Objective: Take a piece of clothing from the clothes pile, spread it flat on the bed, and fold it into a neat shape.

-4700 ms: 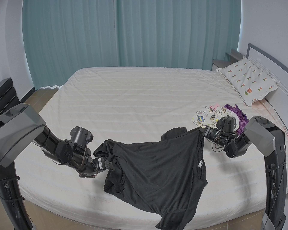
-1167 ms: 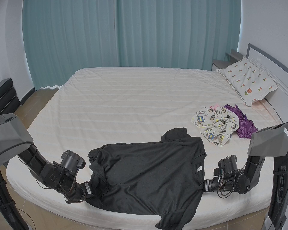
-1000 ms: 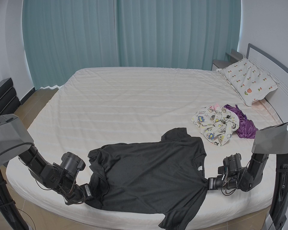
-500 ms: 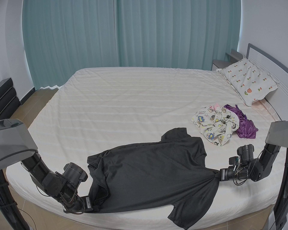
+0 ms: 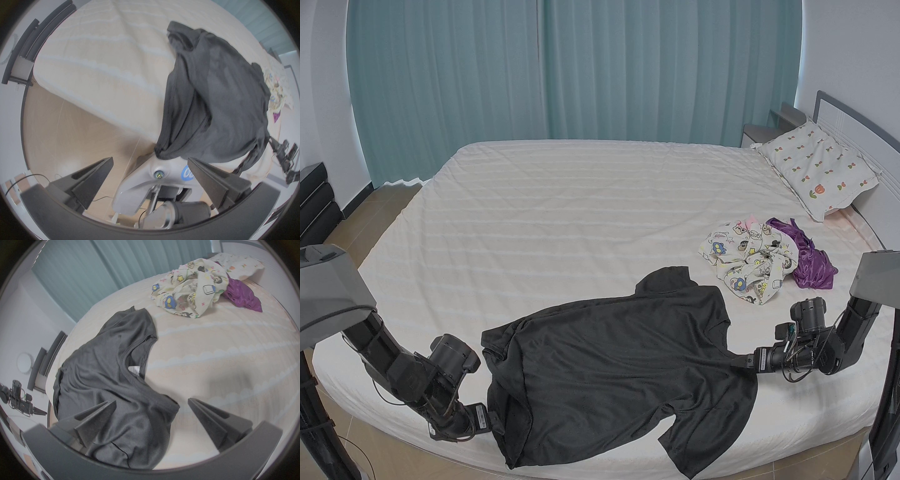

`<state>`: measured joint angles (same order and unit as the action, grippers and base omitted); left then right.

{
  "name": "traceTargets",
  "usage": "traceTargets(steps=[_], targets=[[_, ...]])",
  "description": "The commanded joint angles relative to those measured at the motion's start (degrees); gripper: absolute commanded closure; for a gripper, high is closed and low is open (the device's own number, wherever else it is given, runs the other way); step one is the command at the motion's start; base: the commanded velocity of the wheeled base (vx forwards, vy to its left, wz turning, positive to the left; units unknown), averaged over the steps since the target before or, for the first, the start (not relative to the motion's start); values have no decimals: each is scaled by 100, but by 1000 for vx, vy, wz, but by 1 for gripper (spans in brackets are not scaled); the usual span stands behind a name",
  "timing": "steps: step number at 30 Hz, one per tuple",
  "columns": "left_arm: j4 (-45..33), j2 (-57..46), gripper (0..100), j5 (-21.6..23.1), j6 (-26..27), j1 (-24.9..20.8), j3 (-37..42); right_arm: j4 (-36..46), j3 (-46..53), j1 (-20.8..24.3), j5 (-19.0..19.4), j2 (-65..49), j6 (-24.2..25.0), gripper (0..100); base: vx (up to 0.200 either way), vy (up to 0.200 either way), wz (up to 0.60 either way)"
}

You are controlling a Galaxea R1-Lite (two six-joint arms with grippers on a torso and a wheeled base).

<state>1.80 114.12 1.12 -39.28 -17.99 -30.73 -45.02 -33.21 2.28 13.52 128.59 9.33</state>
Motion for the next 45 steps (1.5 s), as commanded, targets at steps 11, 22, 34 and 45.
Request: traceTargets(steps=[11, 22, 34, 45], targets=[[101, 990, 0, 108, -563, 666, -2446, -754, -63, 71, 19, 88, 2100, 0, 0, 0, 0], [92, 2255, 0, -675, -625, 1000, -4037, -1053, -19, 115, 54, 237, 2697, 0, 0, 0, 0], [373, 2519, 100, -719, -827, 1043, -4441, -1475, 192, 194, 54, 255, 2697, 0, 0, 0, 0], [391, 2493, 100, -736, -1038, 1254, -5153, -1483, 183, 176, 151, 255, 2706, 0, 0, 0, 0]])
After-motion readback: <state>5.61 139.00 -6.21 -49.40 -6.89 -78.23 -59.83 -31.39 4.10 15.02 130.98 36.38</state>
